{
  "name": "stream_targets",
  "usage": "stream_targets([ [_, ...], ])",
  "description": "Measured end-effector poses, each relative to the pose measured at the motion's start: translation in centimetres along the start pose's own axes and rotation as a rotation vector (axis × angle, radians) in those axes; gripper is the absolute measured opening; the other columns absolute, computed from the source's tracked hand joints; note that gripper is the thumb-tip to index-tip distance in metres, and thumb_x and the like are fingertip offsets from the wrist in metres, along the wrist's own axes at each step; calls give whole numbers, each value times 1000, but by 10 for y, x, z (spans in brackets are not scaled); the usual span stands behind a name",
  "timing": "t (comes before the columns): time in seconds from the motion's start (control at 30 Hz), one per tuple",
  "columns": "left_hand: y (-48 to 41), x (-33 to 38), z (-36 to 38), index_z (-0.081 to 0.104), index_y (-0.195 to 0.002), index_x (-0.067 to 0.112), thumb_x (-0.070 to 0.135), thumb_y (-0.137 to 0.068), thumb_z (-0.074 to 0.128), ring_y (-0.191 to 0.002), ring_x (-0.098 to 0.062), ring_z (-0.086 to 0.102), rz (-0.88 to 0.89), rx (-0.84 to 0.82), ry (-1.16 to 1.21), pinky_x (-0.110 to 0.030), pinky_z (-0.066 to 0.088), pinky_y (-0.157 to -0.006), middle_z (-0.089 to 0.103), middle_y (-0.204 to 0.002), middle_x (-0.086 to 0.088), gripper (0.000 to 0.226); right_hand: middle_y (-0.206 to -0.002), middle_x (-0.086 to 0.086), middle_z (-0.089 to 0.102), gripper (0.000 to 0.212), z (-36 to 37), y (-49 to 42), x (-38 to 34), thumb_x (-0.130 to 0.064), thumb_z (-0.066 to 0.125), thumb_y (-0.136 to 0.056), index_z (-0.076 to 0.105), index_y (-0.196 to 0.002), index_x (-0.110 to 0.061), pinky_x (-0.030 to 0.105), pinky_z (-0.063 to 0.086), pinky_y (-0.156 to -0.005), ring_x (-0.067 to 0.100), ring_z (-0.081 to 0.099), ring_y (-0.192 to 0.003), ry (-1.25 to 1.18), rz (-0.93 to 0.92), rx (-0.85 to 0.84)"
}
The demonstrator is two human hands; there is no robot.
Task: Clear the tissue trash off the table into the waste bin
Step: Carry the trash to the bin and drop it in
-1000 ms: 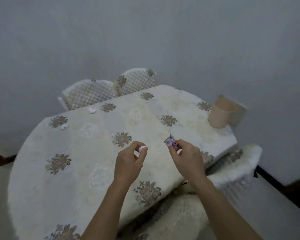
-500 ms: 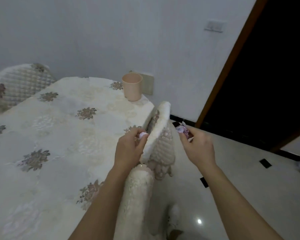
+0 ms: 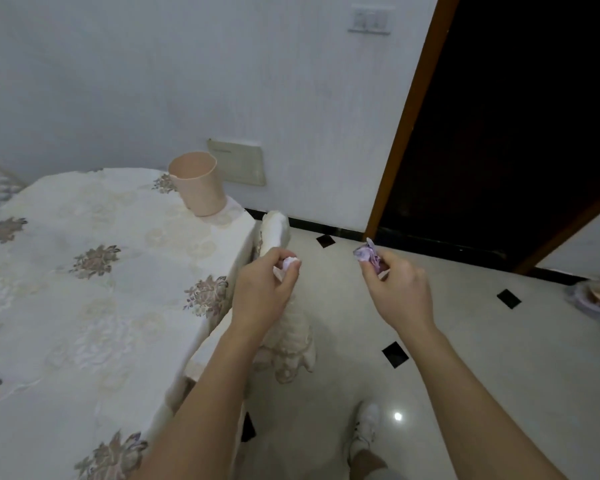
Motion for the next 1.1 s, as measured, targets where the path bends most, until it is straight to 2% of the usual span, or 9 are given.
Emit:
stream_targets([
  [0.13, -52, 10, 49, 59, -86, 30, 31, -96, 59, -50, -15, 58, -35, -1, -38, -28, 46, -56, 59, -69, 11, 10, -57, -8, 50, 37, 2, -60, 44, -49, 50, -99, 56, -72, -26, 26, 32, -44, 10, 48, -52, -12, 11, -33],
  [0.3, -119, 31, 117, 61, -91, 30, 39, -96, 56, -51, -15, 62, -121, -18, -42, -39, 56, -61, 62, -72, 10, 12, -55, -9, 48, 37, -11, -149, 91, -46, 53, -99, 51, -68, -26, 25, 31, -44, 10, 47, -49, -24, -44, -54],
  [0.4, -154, 45, 149, 60, -94, 31, 42, -97, 53, -54, -11, 63, -121, -36, -100, -37, 56, -62, 65, -83, 12, 14, -56, -10, 50, 37, -15, -196, 112, -47, 54, -98, 55, -68, -24, 29, 38, -42, 11, 49, -50, -37, -50, -53],
  [0.5, -181, 52, 169, 58, -94, 33, 44, -97, 51, -55, -10, 64, -143, -38, -123, -36, 56, -63, 65, -85, 14, 13, -58, -11, 52, 35, -11, -232, 126, -45, 56, -97, 57, -70, -24, 32, 43, -44, 11, 51, -52, -61, -61, -60],
  [0.73, -245, 40, 189, 59, -95, 32, 42, -98, 53, -55, -13, 64, -220, 25, -116, -43, 57, -62, 66, -85, 11, 12, -54, -11, 45, 38, 18, -305, 132, -46, 53, -97, 49, -65, -26, 25, 29, -45, 9, 45, -50, -108, -100, -152],
  [0.93, -316, 12, 205, 58, -91, 31, 43, -98, 52, -53, -13, 63, -274, 44, -94, -40, 55, -61, 67, -83, 9, 15, -55, -8, 52, 39, 56, -382, 130, -48, 51, -96, 55, -68, -21, 37, 44, -45, 11, 50, -49, -105, -114, -202],
  [1.03, -365, -9, 209, 57, -88, 29, 43, -98, 52, -52, -9, 63, -305, 70, -86, -29, 51, -57, 68, -78, 5, 18, -58, -6, 54, 38, 83, -430, 124, -46, 52, -97, 56, -70, -20, 39, 48, -46, 12, 52, -51, -77, -150, -229],
  [1.1, -398, -25, 208, 57, -87, 29, 43, -98, 52, -52, -8, 63, -332, 95, -55, -28, 49, -56, 68, -79, 6, 18, -60, -7, 55, 35, 105, -465, 116, -44, 53, -97, 56, -71, -22, 40, 50, -48, 12, 53, -54, -51, -172, -261],
])
Point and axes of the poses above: each hand's wrist, its own y-axis away from the middle knuckle, its own z-axis out of the palm, x = y × z, the point moved 2 cm from there along -y, towards the middle knuckle
